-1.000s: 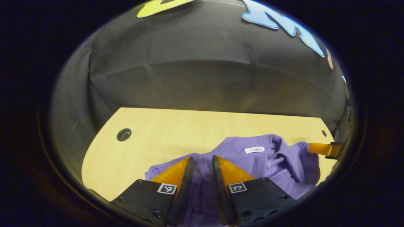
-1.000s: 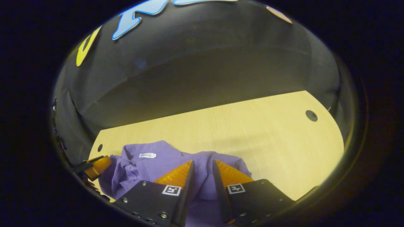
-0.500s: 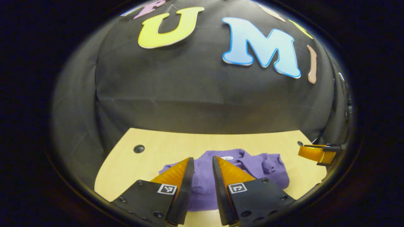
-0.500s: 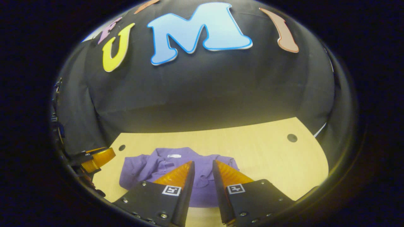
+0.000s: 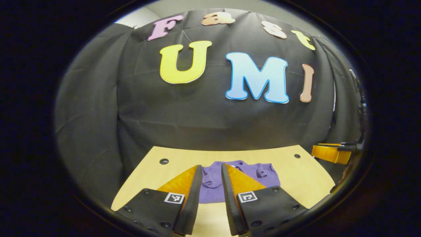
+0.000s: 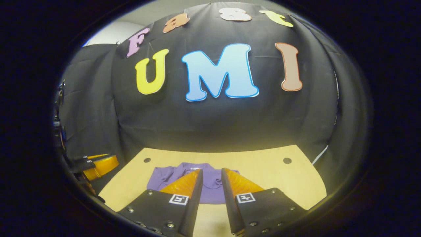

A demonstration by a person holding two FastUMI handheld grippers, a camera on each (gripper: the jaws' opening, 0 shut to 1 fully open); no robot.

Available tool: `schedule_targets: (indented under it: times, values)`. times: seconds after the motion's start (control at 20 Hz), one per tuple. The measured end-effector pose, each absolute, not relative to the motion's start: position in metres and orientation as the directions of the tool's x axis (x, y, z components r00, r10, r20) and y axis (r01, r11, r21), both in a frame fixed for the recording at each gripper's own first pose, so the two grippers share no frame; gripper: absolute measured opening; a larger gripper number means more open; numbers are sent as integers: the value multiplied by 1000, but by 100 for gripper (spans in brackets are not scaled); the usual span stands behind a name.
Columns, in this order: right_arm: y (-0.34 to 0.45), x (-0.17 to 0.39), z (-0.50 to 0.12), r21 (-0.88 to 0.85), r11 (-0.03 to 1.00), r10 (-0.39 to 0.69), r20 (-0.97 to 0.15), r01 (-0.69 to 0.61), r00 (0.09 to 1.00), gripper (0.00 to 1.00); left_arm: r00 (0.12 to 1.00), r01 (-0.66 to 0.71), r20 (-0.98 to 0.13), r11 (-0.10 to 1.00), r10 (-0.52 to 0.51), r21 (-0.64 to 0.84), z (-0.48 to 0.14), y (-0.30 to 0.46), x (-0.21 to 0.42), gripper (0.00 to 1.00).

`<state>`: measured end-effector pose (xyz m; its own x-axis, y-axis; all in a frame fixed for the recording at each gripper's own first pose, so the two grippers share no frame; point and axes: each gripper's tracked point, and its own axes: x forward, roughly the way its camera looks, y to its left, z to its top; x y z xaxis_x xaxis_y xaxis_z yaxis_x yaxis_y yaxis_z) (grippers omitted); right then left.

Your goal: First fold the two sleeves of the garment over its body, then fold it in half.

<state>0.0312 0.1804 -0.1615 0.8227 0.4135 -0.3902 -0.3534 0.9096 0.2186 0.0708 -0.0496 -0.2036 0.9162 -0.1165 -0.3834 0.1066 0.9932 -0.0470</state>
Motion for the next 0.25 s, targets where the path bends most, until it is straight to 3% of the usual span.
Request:
schedule_targets:
  times: [0.1, 0.25]
  values:
    - [175, 16, -158, 240, 908, 413, -379, -344, 828, 34, 924, 85, -372, 996, -89, -28, -198, -41, 46, 46]
    - [170, -7, -157, 266, 905, 414, -378, -331, 828, 38, 916, 89, -389, 994, -104, -55, -198, -39, 14, 47]
